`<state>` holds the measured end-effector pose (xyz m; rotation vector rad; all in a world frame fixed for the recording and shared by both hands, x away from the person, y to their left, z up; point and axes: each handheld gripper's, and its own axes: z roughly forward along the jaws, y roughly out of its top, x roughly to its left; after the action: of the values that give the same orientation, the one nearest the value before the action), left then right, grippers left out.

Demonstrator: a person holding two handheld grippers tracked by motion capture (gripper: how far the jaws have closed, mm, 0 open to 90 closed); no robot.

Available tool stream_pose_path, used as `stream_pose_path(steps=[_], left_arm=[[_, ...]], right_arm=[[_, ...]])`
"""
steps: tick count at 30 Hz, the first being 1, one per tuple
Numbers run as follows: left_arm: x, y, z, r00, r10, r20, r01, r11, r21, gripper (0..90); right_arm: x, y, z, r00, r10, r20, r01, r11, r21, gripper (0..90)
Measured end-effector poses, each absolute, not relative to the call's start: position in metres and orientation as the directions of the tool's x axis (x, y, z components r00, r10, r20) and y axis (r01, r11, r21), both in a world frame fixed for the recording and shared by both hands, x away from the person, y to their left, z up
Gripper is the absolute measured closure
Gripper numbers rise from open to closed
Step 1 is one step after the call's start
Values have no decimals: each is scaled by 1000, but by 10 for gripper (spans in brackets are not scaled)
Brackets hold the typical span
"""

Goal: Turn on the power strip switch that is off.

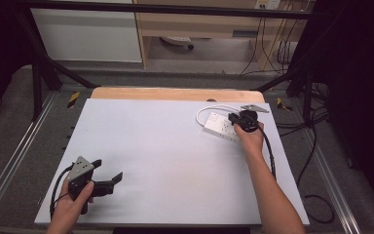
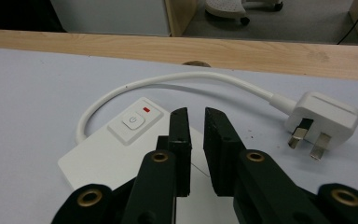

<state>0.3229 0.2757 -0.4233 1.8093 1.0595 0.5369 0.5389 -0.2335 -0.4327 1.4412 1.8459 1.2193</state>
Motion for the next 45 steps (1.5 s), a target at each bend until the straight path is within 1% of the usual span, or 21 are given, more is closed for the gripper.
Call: stream_pose_path(steps=[7, 16, 25, 45], left_arm=[[323, 276, -423, 532, 843, -82, 433, -187, 882, 62], [323, 276, -423, 531, 843, -84, 433, -185, 882, 62], [323, 276, -423, 533, 842, -85, 432, -185, 883, 62], [323, 276, -423, 534, 842, -84, 432, -186, 883, 63]], right_arm=[[540, -231, -435, -324, 939, 118, 502, 65, 862, 899], [545, -226, -433, -321, 939, 125, 512, 61, 857, 900], [552, -219, -436, -299, 948, 109, 533, 71, 843, 900], [555, -220, -442, -295, 950, 104, 546, 78, 834, 900]])
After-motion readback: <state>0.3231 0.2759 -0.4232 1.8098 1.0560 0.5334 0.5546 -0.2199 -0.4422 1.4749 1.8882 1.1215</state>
